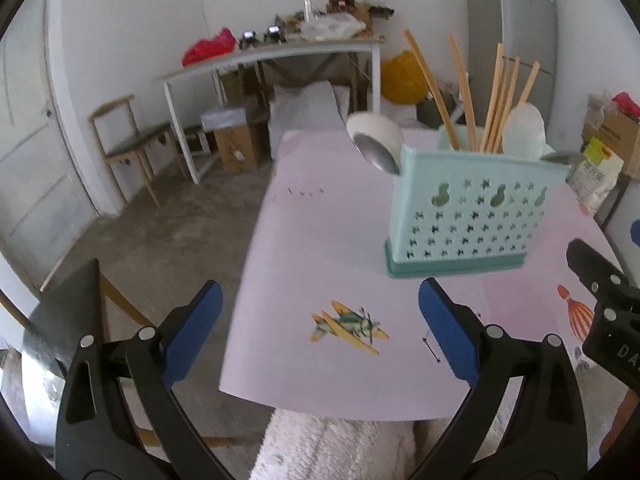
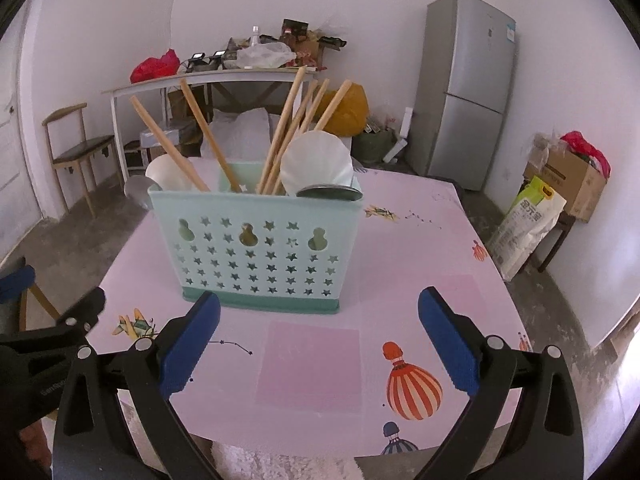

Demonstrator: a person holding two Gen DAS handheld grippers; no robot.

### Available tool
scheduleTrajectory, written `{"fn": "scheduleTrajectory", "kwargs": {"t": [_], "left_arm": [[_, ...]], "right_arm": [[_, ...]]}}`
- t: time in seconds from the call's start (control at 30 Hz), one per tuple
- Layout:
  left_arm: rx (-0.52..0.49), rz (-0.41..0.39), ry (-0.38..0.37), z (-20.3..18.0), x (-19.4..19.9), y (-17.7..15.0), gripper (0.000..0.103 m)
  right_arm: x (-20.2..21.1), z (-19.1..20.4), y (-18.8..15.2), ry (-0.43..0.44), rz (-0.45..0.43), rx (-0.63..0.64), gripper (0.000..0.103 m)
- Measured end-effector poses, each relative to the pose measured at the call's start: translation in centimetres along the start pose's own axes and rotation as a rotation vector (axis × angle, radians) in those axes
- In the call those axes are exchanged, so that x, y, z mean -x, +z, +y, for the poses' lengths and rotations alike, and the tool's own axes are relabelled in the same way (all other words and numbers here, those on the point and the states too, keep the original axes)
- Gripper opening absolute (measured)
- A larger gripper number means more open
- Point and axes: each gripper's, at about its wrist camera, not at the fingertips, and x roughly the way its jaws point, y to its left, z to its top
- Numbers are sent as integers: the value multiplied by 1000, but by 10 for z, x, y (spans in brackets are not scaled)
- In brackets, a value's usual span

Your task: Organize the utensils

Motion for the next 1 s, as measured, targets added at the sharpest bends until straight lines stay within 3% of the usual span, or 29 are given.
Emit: {"fn": "scheduleTrajectory", "kwargs": {"t": [0.13, 0.33, 0.63, 1.0], "left_arm": [[11, -20, 44, 2, 2, 3, 94], [37, 52, 76, 11, -9, 8, 95], [41, 42, 149, 24, -7, 8, 95], [49, 60, 177, 31, -7, 10, 95]], "right_arm": [[0, -3, 0, -6, 2, -21, 96], [-5, -6, -1, -20, 30, -42, 96], [-11, -19, 0, -72, 37, -79, 96], [-12, -21, 0, -89, 46, -81, 96]]}}
